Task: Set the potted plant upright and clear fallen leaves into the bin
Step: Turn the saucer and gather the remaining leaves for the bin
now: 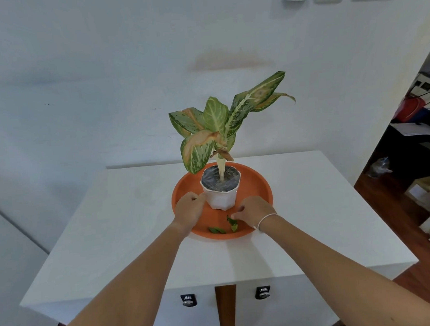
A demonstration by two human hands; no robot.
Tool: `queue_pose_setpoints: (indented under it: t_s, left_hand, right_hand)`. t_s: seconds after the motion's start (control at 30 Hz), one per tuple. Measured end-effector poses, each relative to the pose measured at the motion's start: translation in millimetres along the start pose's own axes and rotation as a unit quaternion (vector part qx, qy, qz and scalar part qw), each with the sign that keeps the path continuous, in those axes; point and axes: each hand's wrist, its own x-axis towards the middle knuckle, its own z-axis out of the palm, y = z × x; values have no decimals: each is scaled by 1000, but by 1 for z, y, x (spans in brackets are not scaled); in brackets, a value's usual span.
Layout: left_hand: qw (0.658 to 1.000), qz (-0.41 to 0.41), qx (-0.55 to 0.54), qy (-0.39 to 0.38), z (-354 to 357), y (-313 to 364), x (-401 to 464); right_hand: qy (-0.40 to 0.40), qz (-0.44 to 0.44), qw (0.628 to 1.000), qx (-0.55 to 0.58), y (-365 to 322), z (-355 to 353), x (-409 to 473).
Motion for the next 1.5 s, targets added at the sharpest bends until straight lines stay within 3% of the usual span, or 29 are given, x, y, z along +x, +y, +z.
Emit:
queue_pose_setpoints:
  t_s: [0.1,0.23,0.57,0.73,0.8,0.93,1.07,1.23,1.5]
  left_hand:
    - [990,93,106,3,1,1,-2]
    - [967,150,205,-30,-2,-4,-4]
    - [955,184,231,-37,0,-3,-9]
    - [954,192,223,-52,-1,-7,-8]
    - [950,193,238,-54,-3,-9,-5]
    - [938,195,281,-61,-6,-9,-2]
    - [936,183,288,-88,-7,-8,-3]
    - [903,198,365,-108,0,-4,-8]
    - [845,162,498,-106,7,-4,-14]
  right_hand:
    - [-15,-20,997,-67,0,4,0]
    - [-16,-40,986,-159,-3,5,0]
    - [9,-122,974,-193,-4,11,-10]
    - [-25,-134,969,-206,-6,5,-9]
    - [-40,-108,981,-159,-6,3,-5]
    - [-66,-24,994,78,-3,-7,1]
    - [-111,71,948,291,5,-13,1]
    - [-96,137,866,471,14,-10,1]
    - [-115,136,816,550,20,-8,-2]
